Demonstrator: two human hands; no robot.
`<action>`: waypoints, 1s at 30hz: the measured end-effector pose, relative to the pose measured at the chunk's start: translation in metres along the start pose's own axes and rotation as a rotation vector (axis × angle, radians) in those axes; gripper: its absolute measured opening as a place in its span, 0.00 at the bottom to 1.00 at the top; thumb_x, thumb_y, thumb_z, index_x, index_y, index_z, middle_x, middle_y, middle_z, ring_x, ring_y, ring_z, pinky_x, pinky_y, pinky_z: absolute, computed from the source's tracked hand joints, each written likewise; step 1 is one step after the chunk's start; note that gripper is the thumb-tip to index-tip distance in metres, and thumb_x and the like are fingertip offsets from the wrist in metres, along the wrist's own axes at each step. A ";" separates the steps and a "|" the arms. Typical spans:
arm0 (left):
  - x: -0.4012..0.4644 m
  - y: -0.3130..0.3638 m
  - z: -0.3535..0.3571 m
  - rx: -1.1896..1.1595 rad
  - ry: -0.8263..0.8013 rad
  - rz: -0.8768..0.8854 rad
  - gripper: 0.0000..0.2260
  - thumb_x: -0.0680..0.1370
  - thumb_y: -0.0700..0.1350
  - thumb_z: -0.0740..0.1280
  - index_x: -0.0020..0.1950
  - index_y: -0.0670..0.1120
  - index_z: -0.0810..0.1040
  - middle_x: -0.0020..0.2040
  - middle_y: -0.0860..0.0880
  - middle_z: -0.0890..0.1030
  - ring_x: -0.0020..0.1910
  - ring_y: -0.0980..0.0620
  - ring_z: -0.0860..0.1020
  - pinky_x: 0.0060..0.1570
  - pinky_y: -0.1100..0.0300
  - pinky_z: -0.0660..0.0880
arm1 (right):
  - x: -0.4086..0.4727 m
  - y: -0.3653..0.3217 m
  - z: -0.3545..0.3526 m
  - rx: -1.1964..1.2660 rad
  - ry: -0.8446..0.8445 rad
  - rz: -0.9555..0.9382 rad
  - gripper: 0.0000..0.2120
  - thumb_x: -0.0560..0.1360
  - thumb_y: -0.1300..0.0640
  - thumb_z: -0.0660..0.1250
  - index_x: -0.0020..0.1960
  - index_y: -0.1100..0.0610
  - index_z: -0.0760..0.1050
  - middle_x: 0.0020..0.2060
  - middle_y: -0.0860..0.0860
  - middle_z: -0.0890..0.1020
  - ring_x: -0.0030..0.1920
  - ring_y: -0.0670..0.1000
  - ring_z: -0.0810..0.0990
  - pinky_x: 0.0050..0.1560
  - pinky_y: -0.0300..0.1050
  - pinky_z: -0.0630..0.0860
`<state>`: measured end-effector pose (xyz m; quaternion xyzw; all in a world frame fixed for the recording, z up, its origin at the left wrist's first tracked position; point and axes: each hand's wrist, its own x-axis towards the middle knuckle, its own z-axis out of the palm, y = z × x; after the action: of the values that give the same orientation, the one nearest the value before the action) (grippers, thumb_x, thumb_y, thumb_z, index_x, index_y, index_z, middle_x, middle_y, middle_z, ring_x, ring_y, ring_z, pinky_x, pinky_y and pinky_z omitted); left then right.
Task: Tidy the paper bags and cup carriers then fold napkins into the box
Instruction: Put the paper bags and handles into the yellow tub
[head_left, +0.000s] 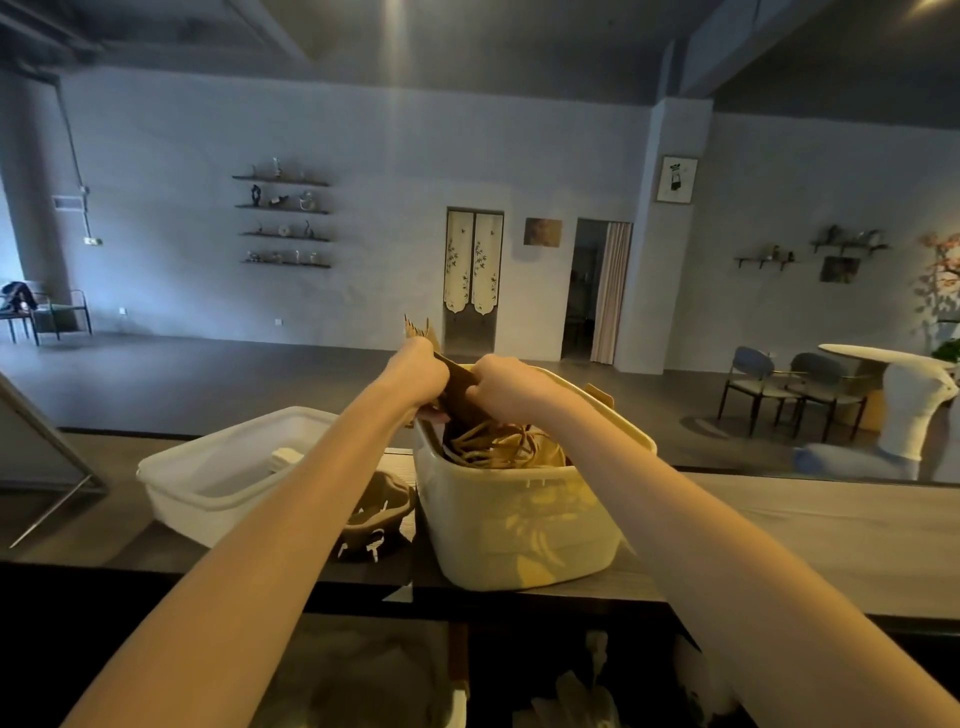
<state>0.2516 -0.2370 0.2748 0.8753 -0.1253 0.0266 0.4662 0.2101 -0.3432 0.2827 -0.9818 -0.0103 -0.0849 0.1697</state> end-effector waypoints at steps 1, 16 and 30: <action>0.001 0.004 -0.001 -0.005 0.013 0.003 0.11 0.80 0.36 0.58 0.62 0.38 0.68 0.49 0.39 0.76 0.41 0.46 0.78 0.19 0.66 0.73 | 0.000 -0.001 0.000 0.024 -0.023 -0.003 0.11 0.81 0.58 0.56 0.54 0.63 0.74 0.35 0.52 0.74 0.36 0.48 0.75 0.43 0.41 0.74; 0.003 -0.004 -0.002 0.136 -0.088 0.025 0.12 0.78 0.43 0.60 0.60 0.41 0.73 0.56 0.40 0.75 0.49 0.46 0.73 0.37 0.59 0.72 | -0.005 0.066 -0.023 0.393 0.069 0.165 0.15 0.82 0.56 0.55 0.59 0.63 0.75 0.43 0.53 0.80 0.41 0.50 0.79 0.44 0.41 0.77; -0.002 -0.001 0.001 0.169 -0.053 -0.031 0.15 0.78 0.45 0.61 0.64 0.42 0.70 0.57 0.42 0.73 0.49 0.47 0.71 0.29 0.59 0.68 | -0.011 0.081 0.019 -0.393 0.062 0.198 0.05 0.80 0.58 0.59 0.53 0.56 0.73 0.42 0.50 0.75 0.43 0.49 0.75 0.45 0.42 0.71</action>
<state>0.2503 -0.2367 0.2733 0.9137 -0.1217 0.0067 0.3877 0.2061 -0.4128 0.2363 -0.9891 0.1082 -0.0984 -0.0169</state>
